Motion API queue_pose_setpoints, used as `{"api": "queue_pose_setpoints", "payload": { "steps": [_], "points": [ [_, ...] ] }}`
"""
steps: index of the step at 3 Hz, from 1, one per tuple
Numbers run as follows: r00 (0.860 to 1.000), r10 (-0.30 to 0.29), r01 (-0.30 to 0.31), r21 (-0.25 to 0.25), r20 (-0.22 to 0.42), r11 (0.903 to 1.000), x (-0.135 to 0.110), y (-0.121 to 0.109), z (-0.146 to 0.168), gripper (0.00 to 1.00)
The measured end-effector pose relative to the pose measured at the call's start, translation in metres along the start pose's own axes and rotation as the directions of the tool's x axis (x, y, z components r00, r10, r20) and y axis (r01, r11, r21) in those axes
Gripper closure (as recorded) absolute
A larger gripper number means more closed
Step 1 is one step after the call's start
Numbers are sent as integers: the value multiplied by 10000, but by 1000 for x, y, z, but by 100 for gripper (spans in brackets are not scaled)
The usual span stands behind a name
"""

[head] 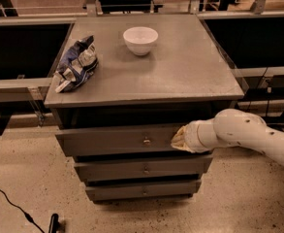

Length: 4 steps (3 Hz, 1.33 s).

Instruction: Close top drawer

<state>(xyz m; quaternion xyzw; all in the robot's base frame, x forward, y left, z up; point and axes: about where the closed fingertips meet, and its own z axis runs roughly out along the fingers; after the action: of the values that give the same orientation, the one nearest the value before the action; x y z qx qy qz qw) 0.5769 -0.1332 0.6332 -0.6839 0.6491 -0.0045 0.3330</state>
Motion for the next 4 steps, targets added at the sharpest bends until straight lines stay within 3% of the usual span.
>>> {"api": "queue_pose_setpoints", "payload": {
  "steps": [1, 2, 4],
  "points": [
    [10000, -88, 88, 198, 44, 9998, 4, -12, 7, 93],
    [10000, -89, 88, 197, 45, 9998, 4, -12, 7, 92],
    [10000, -89, 88, 196, 45, 9998, 4, -12, 7, 45]
  ]
}}
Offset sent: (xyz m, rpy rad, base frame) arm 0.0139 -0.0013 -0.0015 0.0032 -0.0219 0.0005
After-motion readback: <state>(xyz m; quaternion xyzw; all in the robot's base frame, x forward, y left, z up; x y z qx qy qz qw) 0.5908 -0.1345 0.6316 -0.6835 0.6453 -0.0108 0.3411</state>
